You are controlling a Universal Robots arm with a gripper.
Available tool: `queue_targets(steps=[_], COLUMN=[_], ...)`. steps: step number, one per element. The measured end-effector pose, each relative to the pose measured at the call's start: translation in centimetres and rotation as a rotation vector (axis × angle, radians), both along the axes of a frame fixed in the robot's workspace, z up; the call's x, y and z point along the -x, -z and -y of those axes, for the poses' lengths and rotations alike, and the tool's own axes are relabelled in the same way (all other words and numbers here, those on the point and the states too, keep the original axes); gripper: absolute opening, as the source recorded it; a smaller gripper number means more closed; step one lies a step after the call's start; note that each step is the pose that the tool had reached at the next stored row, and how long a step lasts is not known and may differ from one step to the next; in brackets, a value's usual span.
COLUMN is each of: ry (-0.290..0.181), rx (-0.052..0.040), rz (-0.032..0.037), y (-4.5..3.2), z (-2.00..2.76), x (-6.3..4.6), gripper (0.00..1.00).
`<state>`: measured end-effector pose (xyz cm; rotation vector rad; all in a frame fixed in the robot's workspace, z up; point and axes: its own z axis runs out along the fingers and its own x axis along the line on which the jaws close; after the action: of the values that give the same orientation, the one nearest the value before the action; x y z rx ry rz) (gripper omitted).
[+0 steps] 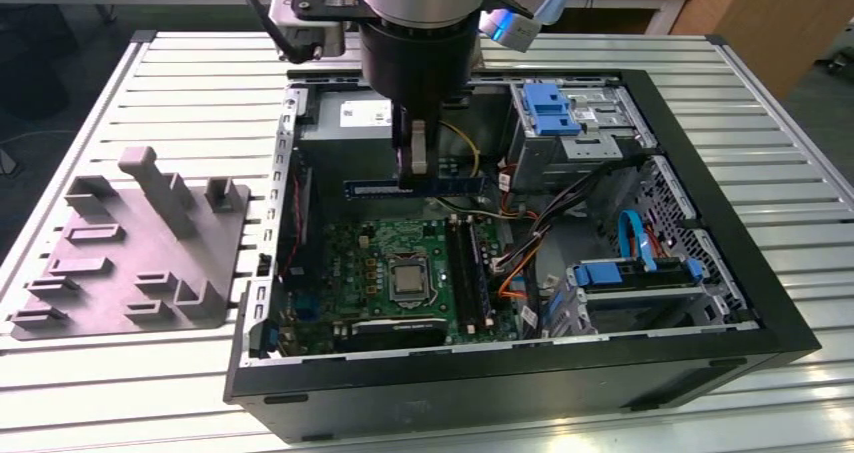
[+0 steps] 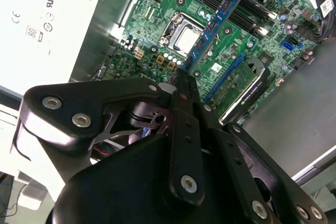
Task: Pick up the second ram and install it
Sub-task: 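Pick up the second ram and move it above second insertion slot, then insert the second ram into the second slot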
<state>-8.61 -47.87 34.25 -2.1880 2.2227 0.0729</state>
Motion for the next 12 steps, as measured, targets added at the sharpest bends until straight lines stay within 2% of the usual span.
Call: queue_targets(steps=[12], ry=[0.0], rx=[0.0], rz=[0.0], y=[0.1], z=[0.08], x=[0.0], gripper=[0.11])
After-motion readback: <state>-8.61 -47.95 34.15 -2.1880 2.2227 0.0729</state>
